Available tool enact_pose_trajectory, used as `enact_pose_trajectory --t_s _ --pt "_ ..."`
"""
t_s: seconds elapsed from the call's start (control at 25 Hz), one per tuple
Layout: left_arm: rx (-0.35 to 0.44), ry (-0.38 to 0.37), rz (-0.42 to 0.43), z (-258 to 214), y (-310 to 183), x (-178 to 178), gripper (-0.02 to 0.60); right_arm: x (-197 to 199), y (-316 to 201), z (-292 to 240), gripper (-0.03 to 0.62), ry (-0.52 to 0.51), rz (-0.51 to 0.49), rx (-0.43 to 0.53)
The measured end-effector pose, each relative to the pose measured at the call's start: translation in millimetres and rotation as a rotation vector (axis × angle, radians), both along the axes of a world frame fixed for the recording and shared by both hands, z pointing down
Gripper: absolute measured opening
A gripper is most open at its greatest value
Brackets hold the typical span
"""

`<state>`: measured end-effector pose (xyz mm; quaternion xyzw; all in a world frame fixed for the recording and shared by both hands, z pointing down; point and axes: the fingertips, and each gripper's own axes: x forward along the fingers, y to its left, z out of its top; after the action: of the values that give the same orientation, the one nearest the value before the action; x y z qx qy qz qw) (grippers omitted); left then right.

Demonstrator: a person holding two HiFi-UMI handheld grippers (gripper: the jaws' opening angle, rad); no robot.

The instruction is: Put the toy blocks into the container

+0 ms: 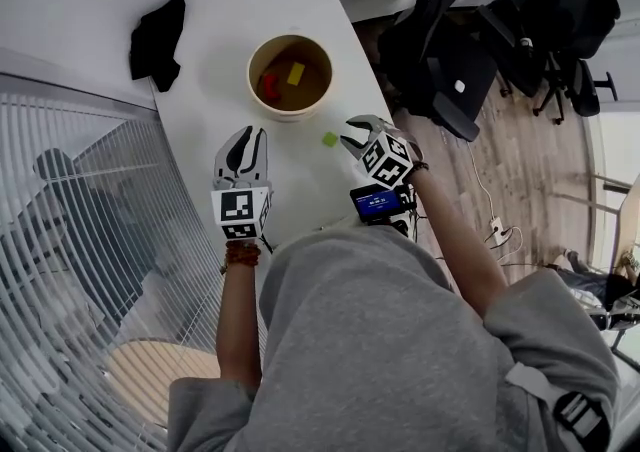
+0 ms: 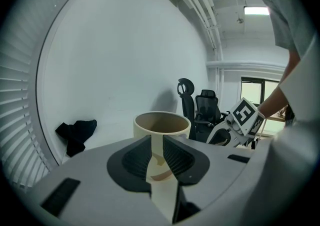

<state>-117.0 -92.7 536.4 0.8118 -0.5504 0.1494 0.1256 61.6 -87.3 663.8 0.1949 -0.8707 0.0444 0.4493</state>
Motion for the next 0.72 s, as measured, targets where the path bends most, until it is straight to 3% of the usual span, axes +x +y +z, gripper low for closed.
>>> enact_pose_trajectory --t_s 0.12,0.72 --pt "-0.005 0.0 -0.004 3 1 -1 0.075 -6 2 8 0.179 0.014 -0.018 -0.032" --pt "-0.026 -0.006 -0.041 9 6 -20 0.075 -29 11 45 0.218 0.065 -0.047 -0.205"
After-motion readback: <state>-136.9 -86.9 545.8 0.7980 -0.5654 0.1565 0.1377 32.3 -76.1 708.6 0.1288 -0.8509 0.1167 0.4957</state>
